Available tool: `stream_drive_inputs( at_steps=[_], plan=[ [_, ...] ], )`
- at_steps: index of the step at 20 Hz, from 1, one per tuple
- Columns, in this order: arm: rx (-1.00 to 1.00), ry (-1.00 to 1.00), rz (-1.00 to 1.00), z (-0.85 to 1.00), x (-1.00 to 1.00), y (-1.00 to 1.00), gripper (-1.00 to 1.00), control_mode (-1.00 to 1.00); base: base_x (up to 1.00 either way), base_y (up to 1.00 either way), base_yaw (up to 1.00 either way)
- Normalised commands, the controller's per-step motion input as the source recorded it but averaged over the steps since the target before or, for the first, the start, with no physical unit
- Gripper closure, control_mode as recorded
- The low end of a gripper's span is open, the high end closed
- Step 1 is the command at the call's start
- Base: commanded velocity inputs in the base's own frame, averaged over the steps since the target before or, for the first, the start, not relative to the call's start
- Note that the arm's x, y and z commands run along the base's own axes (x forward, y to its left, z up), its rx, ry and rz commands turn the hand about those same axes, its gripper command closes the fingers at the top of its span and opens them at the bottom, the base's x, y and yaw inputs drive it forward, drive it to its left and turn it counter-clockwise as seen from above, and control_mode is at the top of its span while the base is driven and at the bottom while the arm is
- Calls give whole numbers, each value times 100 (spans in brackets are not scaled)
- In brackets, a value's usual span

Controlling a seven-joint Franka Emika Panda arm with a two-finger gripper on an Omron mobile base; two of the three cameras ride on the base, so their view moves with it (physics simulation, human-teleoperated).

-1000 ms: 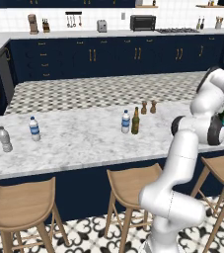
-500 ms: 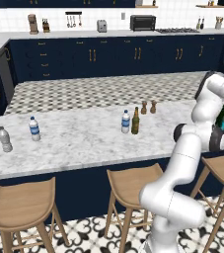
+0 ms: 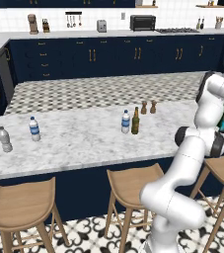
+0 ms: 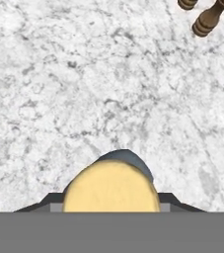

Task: Move the plastic bottles in the middle to the plastics group, and the glass bottles in the middle to the glass group.

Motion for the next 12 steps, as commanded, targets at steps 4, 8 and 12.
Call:
stream_drive_inputs(
  at_steps=[4,8,12],
  plan=[
    [0,-3,0,-2,0,-15,100,-100,0,0,0],
    [0,0,0,1,0,-14,100,-100,0,0,0],
    [0,0,0,0,0,-11,100,-100,0,0,0]
  ],
)
